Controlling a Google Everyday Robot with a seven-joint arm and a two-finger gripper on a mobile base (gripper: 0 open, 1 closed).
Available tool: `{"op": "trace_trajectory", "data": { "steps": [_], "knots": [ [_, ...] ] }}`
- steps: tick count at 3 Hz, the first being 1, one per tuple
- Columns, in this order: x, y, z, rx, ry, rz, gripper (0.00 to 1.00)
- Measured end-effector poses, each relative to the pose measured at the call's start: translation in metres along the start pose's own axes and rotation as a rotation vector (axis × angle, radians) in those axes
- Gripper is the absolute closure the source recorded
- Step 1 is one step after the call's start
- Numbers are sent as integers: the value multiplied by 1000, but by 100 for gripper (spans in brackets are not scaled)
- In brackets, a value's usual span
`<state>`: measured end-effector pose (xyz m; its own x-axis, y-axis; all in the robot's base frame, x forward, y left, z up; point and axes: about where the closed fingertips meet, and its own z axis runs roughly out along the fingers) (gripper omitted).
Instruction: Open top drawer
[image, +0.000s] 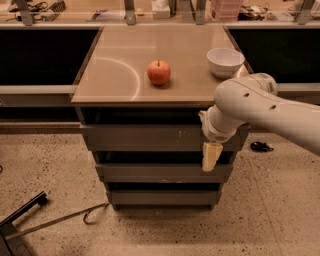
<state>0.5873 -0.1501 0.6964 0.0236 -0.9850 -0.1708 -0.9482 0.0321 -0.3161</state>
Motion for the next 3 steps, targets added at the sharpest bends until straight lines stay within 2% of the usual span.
{"op": "trace_trajectory", "data": {
  "steps": [1, 2, 3],
  "knots": [
    [6, -2, 9, -14, -11, 27, 0],
    [6, 0, 26, -52, -13, 24, 0],
    [0, -1, 44, -114, -31, 6, 0]
  ]
}}
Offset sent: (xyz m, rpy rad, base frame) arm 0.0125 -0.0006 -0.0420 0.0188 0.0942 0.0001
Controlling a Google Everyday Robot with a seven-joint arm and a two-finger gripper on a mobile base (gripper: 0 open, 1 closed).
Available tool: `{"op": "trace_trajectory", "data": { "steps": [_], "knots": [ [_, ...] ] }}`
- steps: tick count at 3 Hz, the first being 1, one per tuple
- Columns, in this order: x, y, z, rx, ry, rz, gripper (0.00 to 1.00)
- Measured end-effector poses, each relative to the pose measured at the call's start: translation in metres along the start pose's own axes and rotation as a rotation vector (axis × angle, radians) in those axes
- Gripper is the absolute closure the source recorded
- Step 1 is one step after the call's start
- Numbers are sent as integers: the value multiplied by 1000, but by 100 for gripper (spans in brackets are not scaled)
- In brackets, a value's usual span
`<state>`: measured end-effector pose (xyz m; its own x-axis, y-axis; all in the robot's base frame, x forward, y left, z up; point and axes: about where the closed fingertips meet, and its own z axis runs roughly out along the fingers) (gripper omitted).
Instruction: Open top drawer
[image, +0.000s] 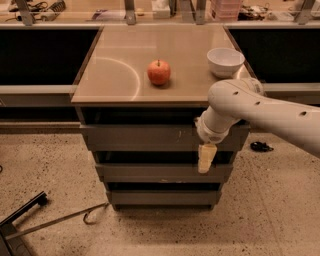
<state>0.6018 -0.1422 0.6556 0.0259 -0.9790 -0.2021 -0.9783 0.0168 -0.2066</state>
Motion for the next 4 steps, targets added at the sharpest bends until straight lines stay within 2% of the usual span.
{"op": "trace_trajectory", "data": {
  "steps": [1, 2, 3, 4],
  "knots": [
    [-5, -7, 9, -11, -10, -7, 0],
    [-15, -5, 23, -59, -28, -26, 0],
    [-20, 11, 17, -78, -42, -27, 0],
    [-43, 73, -36, -62, -31, -6, 0]
  ]
}}
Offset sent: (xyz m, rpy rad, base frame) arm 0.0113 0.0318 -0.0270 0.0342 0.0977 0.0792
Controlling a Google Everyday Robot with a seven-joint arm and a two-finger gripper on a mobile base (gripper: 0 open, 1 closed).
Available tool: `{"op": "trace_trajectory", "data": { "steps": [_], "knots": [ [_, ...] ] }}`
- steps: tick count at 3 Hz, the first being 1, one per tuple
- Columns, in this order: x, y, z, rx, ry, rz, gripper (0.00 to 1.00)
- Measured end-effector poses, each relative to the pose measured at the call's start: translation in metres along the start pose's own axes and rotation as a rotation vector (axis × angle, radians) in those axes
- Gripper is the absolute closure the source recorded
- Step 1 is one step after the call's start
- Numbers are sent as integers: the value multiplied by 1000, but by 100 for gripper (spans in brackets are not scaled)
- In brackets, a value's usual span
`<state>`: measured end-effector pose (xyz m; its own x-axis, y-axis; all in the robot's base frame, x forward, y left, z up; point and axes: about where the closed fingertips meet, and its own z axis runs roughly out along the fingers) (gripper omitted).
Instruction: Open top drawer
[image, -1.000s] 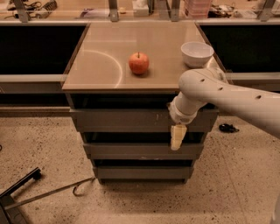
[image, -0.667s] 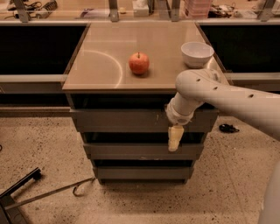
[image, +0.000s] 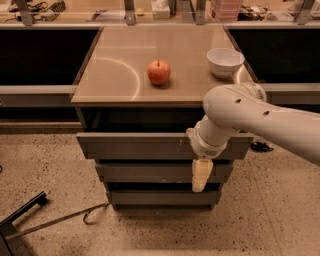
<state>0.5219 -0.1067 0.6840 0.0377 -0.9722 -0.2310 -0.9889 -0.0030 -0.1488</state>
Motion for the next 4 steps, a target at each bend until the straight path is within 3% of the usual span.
{"op": "trace_trajectory", "data": {
  "steps": [1, 4],
  "knots": [
    [0, 0, 0, 0, 0, 0, 0],
    [11, -35, 43, -33, -12, -12, 0]
  ]
}}
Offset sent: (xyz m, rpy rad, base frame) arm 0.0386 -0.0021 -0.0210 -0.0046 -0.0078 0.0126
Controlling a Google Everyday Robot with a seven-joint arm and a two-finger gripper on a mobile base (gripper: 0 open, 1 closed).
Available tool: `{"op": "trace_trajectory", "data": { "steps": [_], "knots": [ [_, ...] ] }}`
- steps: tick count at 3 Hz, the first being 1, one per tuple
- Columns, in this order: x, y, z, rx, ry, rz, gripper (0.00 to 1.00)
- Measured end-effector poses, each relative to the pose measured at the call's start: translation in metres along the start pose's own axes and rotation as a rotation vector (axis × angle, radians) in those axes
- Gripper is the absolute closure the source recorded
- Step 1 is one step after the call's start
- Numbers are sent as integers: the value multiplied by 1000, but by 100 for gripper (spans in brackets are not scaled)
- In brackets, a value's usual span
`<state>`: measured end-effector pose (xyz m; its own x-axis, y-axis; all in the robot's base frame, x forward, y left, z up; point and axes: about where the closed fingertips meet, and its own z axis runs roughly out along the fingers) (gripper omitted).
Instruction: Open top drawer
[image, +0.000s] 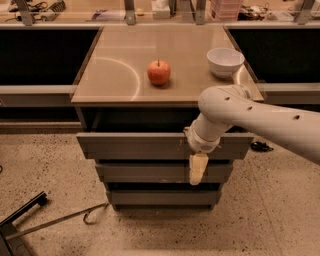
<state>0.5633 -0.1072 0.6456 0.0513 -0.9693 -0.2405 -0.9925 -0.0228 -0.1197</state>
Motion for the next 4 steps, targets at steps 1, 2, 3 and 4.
{"op": "trace_trajectory", "data": {
  "steps": [1, 2, 3, 4],
  "knots": [
    [0, 12, 14, -60, -14, 8, 0],
    [-1, 12, 11, -61, -14, 8, 0],
    [-3, 19, 8, -76, -14, 11, 0],
    [-8, 39, 4, -103, -17, 32, 0]
  ]
}}
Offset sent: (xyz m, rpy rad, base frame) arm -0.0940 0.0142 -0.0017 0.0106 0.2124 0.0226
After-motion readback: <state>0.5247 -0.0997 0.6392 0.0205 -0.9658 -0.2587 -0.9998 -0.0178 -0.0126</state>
